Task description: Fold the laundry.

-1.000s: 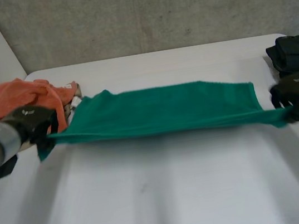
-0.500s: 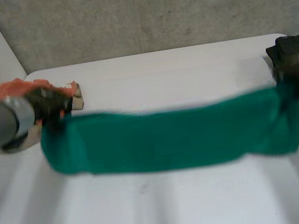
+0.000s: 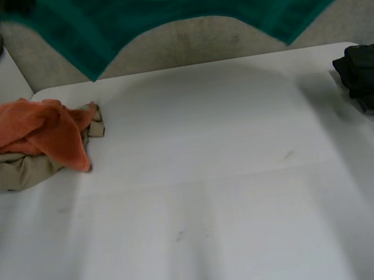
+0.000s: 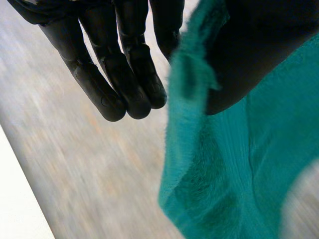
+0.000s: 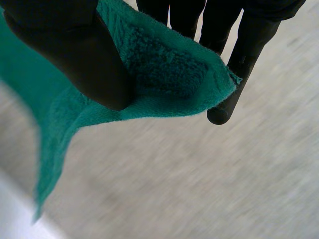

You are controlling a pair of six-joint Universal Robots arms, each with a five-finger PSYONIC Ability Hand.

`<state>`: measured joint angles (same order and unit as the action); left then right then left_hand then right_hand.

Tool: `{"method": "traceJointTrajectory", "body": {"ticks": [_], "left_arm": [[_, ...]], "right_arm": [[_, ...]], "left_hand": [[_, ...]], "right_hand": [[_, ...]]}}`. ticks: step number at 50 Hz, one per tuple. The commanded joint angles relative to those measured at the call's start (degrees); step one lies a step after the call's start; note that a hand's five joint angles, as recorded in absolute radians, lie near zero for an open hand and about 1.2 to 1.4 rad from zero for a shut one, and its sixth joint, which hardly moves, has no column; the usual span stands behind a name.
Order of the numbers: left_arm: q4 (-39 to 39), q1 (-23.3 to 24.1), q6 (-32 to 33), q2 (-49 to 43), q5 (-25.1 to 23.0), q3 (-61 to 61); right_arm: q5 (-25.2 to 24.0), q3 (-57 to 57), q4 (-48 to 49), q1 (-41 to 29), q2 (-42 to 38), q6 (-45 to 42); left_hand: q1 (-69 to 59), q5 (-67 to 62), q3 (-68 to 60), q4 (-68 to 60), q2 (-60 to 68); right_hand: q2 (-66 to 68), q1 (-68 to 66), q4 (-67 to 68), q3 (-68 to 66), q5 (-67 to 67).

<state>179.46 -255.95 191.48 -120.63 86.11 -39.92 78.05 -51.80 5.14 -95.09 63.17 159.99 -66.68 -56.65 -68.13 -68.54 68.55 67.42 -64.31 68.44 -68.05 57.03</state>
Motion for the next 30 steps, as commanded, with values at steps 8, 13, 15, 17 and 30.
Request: {"method": "traceJointTrajectory", "body": {"ticks": [8,13,15,17,30], "left_arm": [[-6.5,-1.1,7.6,-4.4,-0.4,-29.1],[-13.8,-2.5,12.5,1.0,-2.0,-39.8],[-16.8,-3.2,14.6,3.2,-2.4,-42.8],[-22.0,-4.1,18.6,6.3,-3.0,-46.9],[-30.0,-5.0,29.7,10.2,-6.7,-46.4]], "right_arm": [[-4.5,-20.4,-13.0,0.3,-7.7,-17.3],[-4.2,-26.4,-22.4,3.0,-3.9,-22.3],[-3.5,-28.0,-27.2,4.1,-1.6,-24.8],[-1.9,-30.8,-36.0,6.1,1.9,-30.3],[-1.6,-29.2,-40.1,8.5,2.8,-39.5]], "left_hand": [[-13.3,-13.4,-11.9,-11.5,11.4],[-13.3,-13.4,-11.9,-11.5,11.4],[-13.3,-13.4,-11.9,-11.5,11.4],[-13.3,-13.4,-11.9,-11.5,11.4],[-13.3,-13.4,-11.9,-11.5,11.4]], "right_hand": [[12.6,-15.7,11.6,-12.0,13.0],[12.6,-15.7,11.6,-12.0,13.0],[12.6,-15.7,11.6,-12.0,13.0],[12.6,-15.7,11.6,-12.0,13.0],[12.6,-15.7,11.6,-12.0,13.0]]}}
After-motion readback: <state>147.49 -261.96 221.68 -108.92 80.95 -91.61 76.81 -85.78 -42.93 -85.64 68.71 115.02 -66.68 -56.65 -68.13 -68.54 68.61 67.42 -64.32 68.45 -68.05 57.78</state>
